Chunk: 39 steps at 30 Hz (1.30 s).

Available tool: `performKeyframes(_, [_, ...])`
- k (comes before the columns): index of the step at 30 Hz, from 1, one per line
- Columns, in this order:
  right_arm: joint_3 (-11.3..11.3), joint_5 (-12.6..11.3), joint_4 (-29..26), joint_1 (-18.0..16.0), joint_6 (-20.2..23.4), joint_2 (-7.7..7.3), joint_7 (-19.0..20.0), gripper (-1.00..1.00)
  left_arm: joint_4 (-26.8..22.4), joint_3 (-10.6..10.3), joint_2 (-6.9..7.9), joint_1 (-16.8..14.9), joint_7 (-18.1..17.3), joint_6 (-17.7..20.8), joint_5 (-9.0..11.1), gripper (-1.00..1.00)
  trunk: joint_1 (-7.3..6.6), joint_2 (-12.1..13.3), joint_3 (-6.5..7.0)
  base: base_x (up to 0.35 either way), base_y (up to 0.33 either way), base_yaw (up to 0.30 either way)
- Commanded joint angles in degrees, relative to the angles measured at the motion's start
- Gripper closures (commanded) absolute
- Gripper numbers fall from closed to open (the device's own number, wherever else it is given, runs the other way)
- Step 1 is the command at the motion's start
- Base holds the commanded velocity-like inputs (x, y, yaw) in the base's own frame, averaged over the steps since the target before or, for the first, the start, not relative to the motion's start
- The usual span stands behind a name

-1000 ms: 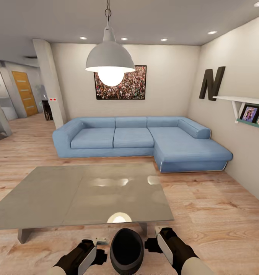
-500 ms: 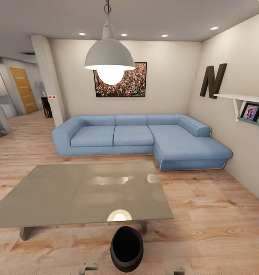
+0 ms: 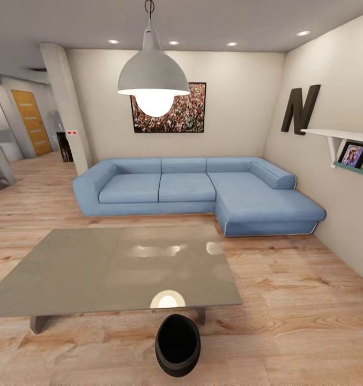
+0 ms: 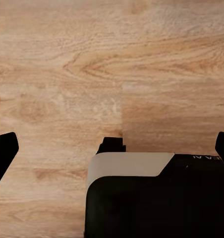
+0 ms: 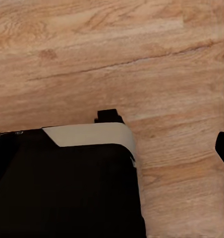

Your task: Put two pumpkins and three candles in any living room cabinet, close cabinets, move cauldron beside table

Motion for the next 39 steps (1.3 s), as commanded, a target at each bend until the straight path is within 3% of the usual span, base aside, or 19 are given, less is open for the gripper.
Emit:
performKeyframes(1, [0.5,-0.6,0.1,0.2,-0.3,-0.2,-0.2,-1.0,-0.1,-0.5,0.01,0.4,0.3,-0.1,0.5,-1.0,-0.22,0.4,0.03,0.0,0.0,0.0])
performKeyframes(4, [0.5,-0.6,0.1,1.2,-0.6,-1.21,-0.2,-1.0,0.0,-0.5,0.11,2.3,0.3,-1.2,0.5,-1.0,-0.88,1.6,0.3,0.0,0.0,0.0])
performKeyframes(14, [0.5,-0.6,0.2,2.8,-0.8,-2.09,-0.2,-1.0,3.2,-0.6,1.35,6.4,0.3,-4.0,0.5,-1.0,-3.08,5.6,1.54,0.0,0.0,0.0])
performKeyframes(20, [0.6,-0.6,0.4,3.6,-0.8,-1.89,-0.2,-1.0,3.5,-0.6,4.01,8.0,0.3,-5.1,0.6,-1.0,-4.4,8.0,2.54,0.0,0.0,0.0])
performKeyframes(27, [0.7,-0.6,1.7,3.7,-0.7,-1.76,-0.1,-1.0,3.5,-0.5,4.4,9.6,0.3,-5.9,0.6,-1.0,-4.83,8.8,2.89,0.0,0.0,0.0])
performKeyframes(39, [0.6,-0.6,2.9,3.7,-0.7,-2.05,-0.1,-1.0,3.5,-0.5,4.43,10.6,0.3,-6.0,0.6,-1.0,-7.47,13.6,5.04,0.0,0.0,0.0])
